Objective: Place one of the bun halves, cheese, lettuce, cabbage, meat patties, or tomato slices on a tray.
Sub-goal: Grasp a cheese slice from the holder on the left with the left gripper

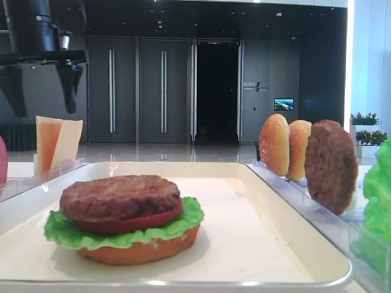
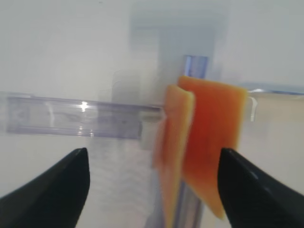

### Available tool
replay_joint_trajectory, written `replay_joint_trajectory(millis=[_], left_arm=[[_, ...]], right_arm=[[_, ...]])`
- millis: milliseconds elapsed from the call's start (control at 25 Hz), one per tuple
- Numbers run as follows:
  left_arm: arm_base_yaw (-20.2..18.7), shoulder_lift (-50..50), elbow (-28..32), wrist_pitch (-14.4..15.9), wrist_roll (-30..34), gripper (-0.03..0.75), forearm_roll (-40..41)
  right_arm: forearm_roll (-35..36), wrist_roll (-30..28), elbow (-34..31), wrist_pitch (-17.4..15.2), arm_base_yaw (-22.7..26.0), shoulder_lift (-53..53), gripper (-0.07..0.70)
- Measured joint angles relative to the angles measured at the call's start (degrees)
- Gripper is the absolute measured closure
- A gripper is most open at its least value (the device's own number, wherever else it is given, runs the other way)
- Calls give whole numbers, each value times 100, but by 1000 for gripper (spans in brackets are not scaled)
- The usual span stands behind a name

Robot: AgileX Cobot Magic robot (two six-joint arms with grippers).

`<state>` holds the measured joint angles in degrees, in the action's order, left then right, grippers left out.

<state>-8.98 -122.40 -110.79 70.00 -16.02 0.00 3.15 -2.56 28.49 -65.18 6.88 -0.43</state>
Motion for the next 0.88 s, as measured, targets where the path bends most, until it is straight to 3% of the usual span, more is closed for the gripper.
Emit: replay_joint_trajectory(millis=[240,880], left_arm=[[-491,0,-140,7,-332,73,0],[-505,-112,-449,39,-387,73,-212]], right_arm=[[0,0,0,0,0,0,57],[0,0,0,0,0,0,66]])
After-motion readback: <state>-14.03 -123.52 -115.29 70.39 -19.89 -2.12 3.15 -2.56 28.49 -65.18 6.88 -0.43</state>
